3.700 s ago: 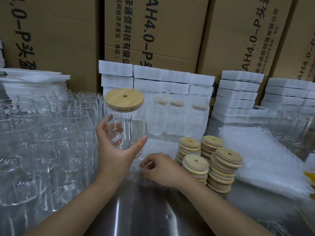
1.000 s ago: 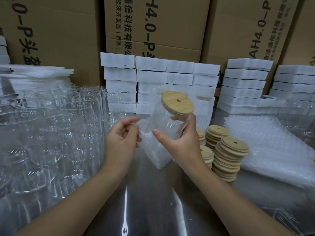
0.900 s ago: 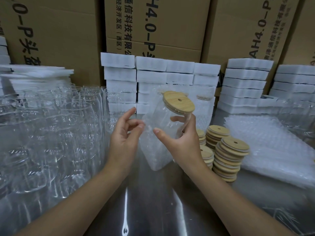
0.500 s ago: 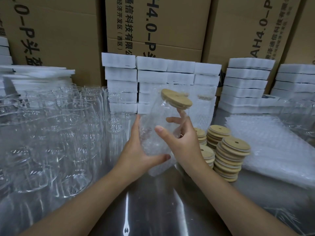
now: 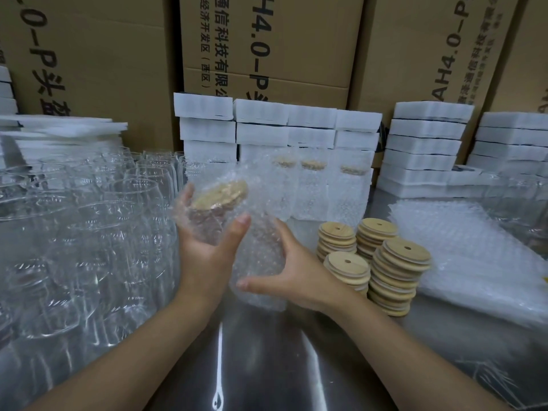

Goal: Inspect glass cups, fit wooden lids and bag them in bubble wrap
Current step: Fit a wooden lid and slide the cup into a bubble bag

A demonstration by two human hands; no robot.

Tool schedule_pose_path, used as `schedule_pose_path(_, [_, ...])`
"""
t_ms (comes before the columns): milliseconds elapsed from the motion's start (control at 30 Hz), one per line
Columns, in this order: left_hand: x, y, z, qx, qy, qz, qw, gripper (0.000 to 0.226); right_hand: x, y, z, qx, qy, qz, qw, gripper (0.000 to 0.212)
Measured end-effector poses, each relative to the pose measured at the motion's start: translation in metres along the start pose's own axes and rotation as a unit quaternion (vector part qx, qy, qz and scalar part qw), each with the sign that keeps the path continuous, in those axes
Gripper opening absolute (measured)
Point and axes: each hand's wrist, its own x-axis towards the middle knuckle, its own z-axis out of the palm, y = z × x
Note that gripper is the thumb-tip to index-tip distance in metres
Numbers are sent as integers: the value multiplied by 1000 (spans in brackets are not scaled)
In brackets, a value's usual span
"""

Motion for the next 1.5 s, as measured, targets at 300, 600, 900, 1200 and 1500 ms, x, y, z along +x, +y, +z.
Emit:
schedule_pose_path(300, [-5,5,0,11,-103,-2,995,110,3,4,-1,90,129,-15,987,96])
schedule_pose_path(600, [-4,-16,-3,136,-231,-61,961,104,11,-5,-6,213,215,-55,952,77])
schedule_pose_path(900, [1,-21,-6,161,-184,-85,966,130,42,-43,-47,-77,101,-15,992,101])
schedule_pose_path(1200, [-6,-30,-3,352,-269,-155,883,75,98,-23,-125,-206,275,90,935,80])
schedule_pose_path(1500, [-12,-26,-4,461,-334,-41,821,47,135,56,-136,-272,250,210,905,89])
